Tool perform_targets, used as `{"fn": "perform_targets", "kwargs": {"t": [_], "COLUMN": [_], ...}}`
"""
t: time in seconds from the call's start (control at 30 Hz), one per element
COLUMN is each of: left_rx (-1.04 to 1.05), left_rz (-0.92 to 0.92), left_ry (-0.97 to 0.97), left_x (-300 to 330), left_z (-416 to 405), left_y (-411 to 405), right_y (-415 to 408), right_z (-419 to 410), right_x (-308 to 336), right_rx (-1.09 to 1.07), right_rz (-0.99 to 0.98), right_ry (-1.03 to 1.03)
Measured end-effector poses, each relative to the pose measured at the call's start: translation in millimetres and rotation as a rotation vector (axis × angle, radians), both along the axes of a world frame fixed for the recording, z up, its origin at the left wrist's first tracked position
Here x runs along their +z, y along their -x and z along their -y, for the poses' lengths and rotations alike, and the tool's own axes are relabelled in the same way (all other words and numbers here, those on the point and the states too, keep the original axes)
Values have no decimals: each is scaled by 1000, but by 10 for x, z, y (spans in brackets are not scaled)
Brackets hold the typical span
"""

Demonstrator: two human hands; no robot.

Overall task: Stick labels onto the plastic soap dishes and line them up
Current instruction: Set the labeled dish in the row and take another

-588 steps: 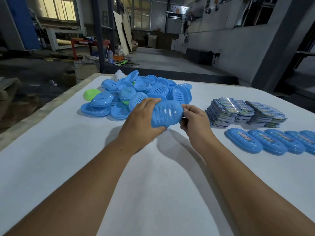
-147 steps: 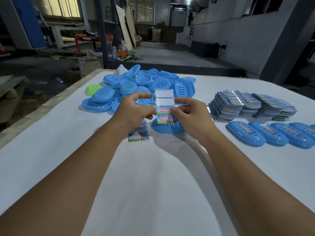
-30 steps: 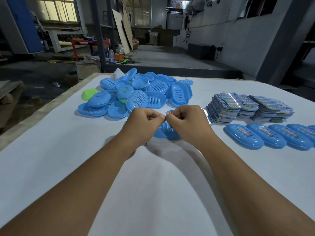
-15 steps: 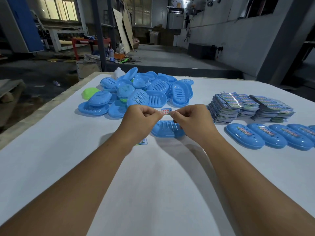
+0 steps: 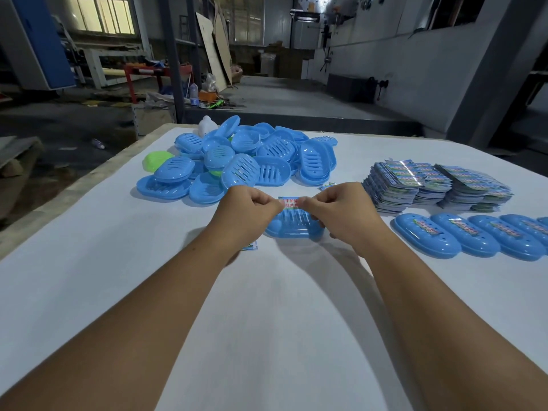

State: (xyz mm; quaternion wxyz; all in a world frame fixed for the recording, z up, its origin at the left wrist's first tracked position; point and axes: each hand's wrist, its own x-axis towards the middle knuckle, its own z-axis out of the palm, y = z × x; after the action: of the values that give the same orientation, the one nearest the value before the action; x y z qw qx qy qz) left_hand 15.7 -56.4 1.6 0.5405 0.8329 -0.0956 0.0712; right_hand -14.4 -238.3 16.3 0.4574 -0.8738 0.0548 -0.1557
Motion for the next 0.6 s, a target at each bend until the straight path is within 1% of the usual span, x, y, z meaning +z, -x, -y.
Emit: {"fn": "perform_targets", "kwargs": {"t": [0.1,0.23,0.37,0.6], "left_rx": [13,17,33,89], "left_rz": [-32,-50,-57,27], "left_ry": [-130,-255,-303,-415], "left_x": [-26,-21,3,-3], "left_z": [20,41,56,107], "left_y": [-27,-20,-12,-9], "right_y": [-10,-14,-21,-27], "right_z": [19,18,-3,-23], "right_x": [-25,-29,-34,-41], "right_rx": [-17,-46,-57,-85], "right_rz": [-54,-90,-83,-81], "right_ry": [66,128,171,197]}}
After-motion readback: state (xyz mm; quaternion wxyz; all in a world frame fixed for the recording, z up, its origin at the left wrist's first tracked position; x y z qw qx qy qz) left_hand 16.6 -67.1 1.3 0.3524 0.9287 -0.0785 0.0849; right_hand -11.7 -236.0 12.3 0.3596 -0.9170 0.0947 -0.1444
